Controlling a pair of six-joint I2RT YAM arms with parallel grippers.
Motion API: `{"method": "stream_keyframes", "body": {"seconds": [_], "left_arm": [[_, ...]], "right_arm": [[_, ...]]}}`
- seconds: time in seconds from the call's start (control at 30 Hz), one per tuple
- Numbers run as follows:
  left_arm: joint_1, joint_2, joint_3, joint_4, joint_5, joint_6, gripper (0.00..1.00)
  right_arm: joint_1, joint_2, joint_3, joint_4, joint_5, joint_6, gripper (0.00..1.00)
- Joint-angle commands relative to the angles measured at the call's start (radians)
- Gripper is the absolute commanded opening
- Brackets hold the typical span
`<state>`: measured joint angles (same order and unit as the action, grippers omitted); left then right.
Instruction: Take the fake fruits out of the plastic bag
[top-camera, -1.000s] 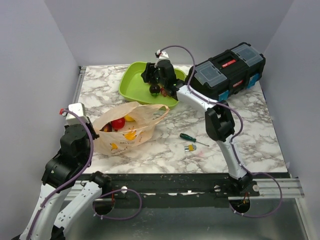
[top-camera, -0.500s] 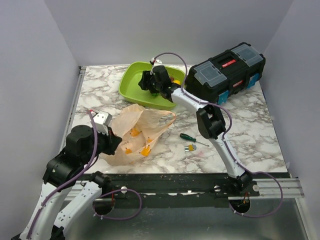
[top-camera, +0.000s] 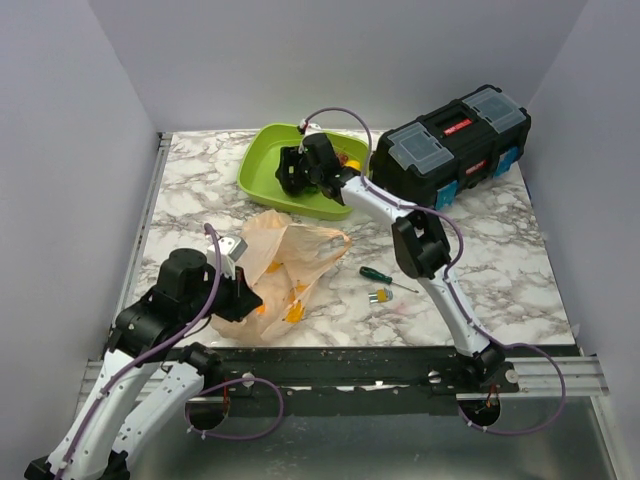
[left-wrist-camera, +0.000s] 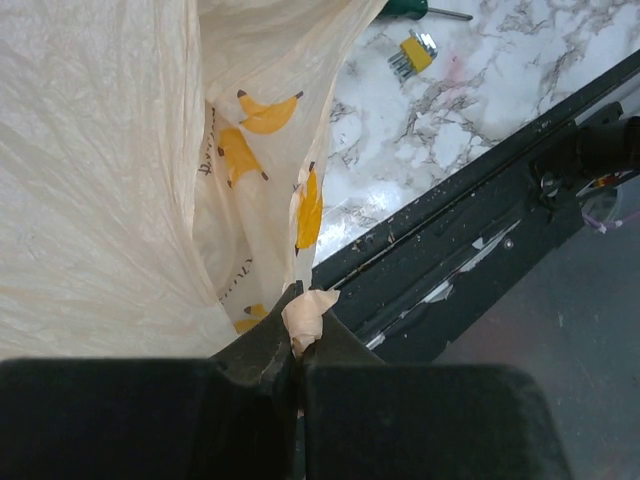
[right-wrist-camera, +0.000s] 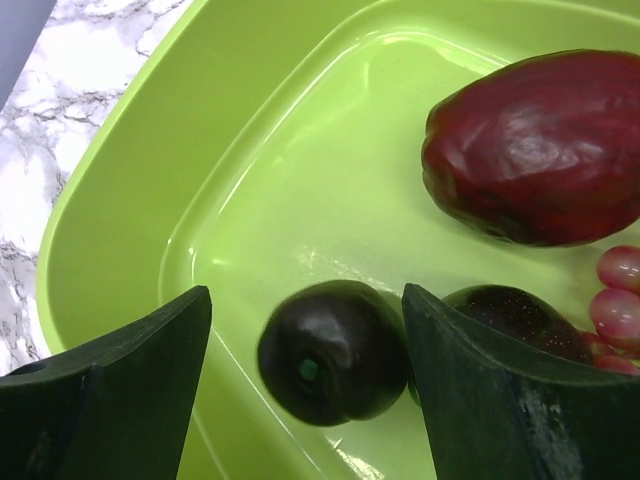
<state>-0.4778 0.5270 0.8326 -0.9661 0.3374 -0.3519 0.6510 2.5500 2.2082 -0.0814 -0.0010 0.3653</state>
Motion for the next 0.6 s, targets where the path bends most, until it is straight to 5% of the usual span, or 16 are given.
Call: {"method": "stream_keyframes", "body": {"seconds": [0.0,0.23,0.57], "left_arm": [[0.000,-0.022,-0.012,0.050,0.025,-0.031,0.00],[-0.001,0.027,-0.017,0.053,0.016,-0.035,0.00],[-0.006,0.007,-0.024,0.067,0.002,-0.042,0.00]], "right_arm": [[0.002,-0.010,0.026,-0.116,0.038,-0.011,0.81],[0.002,-0.193,-0.109,-0.160,0.049,-0.013,0.84],[0.002,-0.625,-0.558,-0.147,0.132,-0.010,0.84]]}}
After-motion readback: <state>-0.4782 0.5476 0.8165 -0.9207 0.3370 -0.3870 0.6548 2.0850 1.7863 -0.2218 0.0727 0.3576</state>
